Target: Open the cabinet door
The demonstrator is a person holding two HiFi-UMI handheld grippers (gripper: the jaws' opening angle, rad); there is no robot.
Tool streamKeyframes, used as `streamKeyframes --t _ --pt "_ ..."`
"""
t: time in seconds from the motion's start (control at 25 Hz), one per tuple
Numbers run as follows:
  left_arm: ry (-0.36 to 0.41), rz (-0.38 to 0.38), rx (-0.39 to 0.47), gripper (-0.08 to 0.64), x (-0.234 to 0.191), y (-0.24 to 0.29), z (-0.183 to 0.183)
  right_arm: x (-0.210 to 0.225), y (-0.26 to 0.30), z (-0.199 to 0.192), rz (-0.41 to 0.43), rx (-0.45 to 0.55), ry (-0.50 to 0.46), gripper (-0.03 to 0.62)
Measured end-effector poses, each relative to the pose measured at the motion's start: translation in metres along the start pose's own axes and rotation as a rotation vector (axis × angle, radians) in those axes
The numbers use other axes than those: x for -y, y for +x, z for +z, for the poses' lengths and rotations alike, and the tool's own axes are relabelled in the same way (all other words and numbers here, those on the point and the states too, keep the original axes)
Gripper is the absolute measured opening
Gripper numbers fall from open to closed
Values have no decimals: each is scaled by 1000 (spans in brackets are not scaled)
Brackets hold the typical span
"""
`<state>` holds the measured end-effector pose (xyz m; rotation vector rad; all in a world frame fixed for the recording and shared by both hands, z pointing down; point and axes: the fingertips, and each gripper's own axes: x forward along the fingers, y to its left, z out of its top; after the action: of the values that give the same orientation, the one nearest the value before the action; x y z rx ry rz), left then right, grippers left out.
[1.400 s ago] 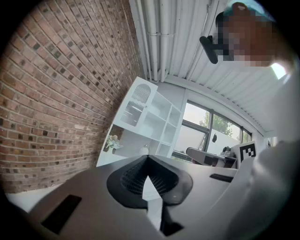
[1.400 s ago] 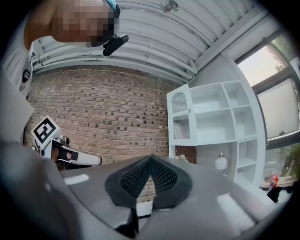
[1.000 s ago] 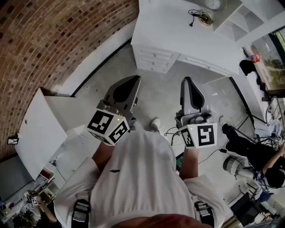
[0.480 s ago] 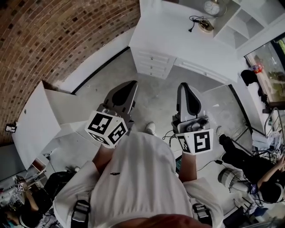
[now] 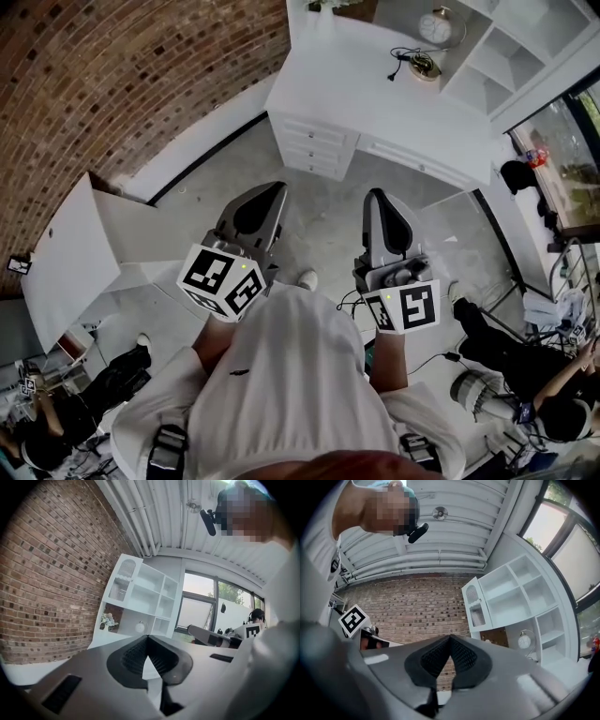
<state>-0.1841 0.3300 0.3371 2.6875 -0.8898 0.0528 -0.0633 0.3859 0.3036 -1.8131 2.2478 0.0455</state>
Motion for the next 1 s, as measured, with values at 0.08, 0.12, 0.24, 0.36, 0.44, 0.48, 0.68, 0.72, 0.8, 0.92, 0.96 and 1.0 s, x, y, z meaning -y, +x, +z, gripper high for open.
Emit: streamKeyframes --t 0.08,0.12,0.24,0.36,0.44,0.48,0.68,0.72,0.8,0.92,0.96,1.0 --pt "-7 8 1 8 0 -2 -2 -1 0 3 9 8 -1 5" --pt "-9 11 1 8 -1 -2 -3 -2 0 4 12 10 -4 5" --pt "-10 9 -6 8 -2 -3 -4 0 1 3 3 7 -6 5" --pt "-7 -6 -14 8 -4 1 -4 4 5 0 -20 3 10 5" --pt "-13 -19 -18 8 -6 4 -4 4 7 -1 -28 0 16 5" --pt "-16 -25 -20 8 -7 7 -4 5 8 -1 -31 0 15 5" --pt "-19 -49 -14 8 -11 26 1 17 17 -2 -50 -12 0 5" --pt "-19 -53 -12 8 -12 29 2 20 20 -3 -52 -14 -3 5" --pt "-25 -59 -12 8 -18 36 2 25 29 -7 -58 -20 -6 5" --pt "-36 -60 -16 8 -29 51 3 35 45 -13 -65 -28 0 5" --pt "-38 -59 -17 8 -34 56 5 39 51 -15 -66 -31 5 5" --pt "-39 -58 -17 8 -39 62 7 42 57 -16 -65 -33 10 5"
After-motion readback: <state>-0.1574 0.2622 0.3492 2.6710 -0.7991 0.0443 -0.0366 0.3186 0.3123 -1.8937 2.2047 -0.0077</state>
